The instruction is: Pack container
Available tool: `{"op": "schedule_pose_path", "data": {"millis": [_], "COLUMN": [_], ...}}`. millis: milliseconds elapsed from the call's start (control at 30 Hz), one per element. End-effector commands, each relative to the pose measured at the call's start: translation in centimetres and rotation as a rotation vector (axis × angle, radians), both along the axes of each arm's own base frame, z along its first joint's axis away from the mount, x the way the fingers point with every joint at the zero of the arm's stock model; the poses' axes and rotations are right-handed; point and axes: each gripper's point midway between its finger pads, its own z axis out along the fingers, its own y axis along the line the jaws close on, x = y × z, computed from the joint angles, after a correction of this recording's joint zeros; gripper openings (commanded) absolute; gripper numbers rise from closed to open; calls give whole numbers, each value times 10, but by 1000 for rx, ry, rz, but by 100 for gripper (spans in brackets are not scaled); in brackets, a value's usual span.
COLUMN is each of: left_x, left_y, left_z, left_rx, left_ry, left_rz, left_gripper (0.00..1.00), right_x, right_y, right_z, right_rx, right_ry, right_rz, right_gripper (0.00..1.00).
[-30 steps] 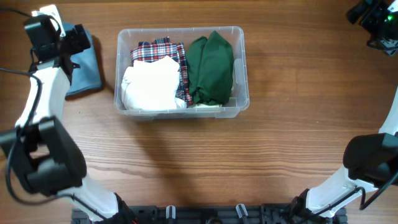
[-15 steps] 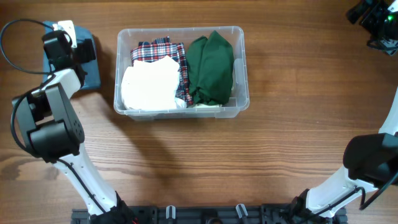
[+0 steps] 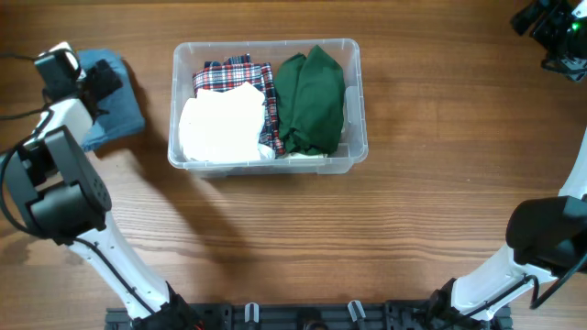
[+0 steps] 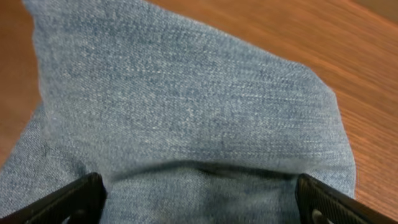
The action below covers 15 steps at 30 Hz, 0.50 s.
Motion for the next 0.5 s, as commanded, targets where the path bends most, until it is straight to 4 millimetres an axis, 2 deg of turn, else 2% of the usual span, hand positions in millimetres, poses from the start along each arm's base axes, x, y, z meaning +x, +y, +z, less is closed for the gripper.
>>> {"op": "schedule_pose_path", "data": {"millis": [0, 233, 367, 467], "left_x": [-107, -151, -150, -141], "left_y": [-9, -28, -40, -45], "left_z": [-122, -133, -127, -100], "left_rx": [-245, -323, -382, -419], "left_ry": [366, 549, 544, 496], "left_rz": [220, 235, 209, 201], "left_gripper": [100, 100, 100, 100], "right_x": [3, 3, 3, 3], "right_y": [-3, -3, -3, -3], "right_z": [-7, -7, -7, -7], "right_rx": [1, 1, 1, 1], "right_ry": [14, 14, 15, 14], "right_rz": [-12, -11, -11, -11], "right_gripper": [100, 100, 100, 100]}}
